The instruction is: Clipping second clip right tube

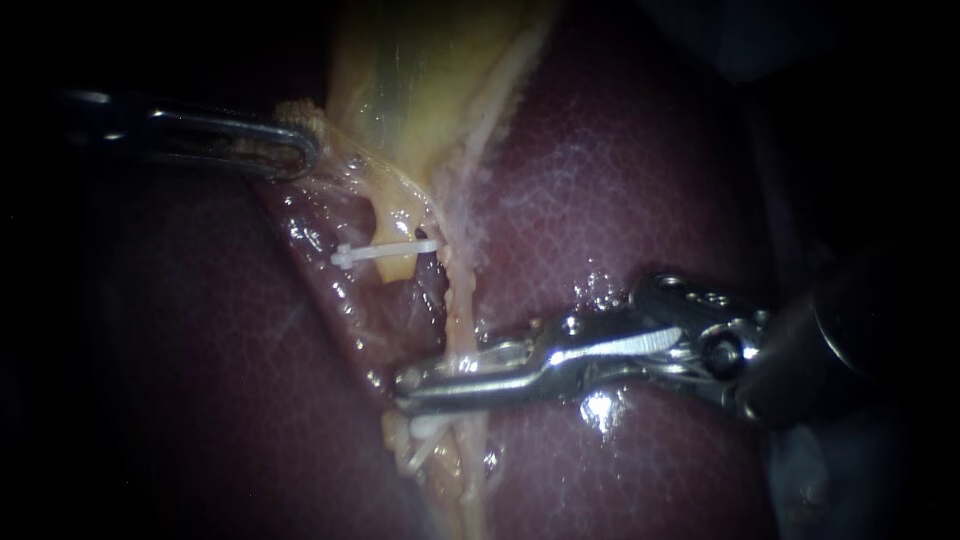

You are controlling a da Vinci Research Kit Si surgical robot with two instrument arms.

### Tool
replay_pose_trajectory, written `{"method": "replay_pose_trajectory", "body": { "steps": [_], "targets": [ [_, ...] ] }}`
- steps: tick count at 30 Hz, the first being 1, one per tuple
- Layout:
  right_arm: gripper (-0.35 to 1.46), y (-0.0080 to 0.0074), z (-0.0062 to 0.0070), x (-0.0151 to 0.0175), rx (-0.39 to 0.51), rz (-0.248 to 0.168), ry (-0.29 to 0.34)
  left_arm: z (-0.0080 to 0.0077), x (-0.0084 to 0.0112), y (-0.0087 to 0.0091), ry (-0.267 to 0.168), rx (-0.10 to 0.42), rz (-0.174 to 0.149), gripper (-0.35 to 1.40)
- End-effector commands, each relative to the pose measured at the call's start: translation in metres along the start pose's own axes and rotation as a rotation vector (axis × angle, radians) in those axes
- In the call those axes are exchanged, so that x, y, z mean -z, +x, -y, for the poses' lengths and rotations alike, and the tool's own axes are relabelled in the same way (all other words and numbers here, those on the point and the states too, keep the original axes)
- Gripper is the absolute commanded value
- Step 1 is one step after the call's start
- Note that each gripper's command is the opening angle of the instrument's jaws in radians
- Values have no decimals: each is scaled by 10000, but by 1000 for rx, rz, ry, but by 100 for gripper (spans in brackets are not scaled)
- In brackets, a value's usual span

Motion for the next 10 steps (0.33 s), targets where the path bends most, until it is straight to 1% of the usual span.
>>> {"method": "replay_pose_trajectory", "body": {
  "steps": [1, 10],
  "targets": [
    [-35, -1, -1, 0, 0, 3, 2, 0, 0, 0, 0, 0, 0, -35],
    [-35, -2, -5, 0, -5, 7, 7, 0, 0, 0, 0, 0, 0, -35]
  ]
}}
